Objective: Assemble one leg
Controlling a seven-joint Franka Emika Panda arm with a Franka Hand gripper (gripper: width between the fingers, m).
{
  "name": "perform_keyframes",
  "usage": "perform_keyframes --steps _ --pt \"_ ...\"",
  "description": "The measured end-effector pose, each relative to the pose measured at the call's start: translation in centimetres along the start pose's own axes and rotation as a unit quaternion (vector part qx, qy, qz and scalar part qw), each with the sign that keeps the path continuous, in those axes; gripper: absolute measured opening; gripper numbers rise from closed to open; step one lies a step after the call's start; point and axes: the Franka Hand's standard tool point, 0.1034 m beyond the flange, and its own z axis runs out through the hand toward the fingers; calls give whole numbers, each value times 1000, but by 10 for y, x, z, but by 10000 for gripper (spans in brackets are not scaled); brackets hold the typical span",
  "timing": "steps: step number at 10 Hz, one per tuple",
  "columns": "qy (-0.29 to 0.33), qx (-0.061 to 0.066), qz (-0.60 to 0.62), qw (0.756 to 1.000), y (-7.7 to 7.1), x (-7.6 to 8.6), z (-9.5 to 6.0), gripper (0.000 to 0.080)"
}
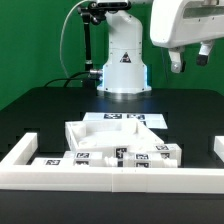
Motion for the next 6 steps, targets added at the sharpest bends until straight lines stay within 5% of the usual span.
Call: perform_keyframes --steps 4,6 --pt "0 1 0 1000 0 0 1 650" --pt "-2 1 -14 1000 15 -16 9 650"
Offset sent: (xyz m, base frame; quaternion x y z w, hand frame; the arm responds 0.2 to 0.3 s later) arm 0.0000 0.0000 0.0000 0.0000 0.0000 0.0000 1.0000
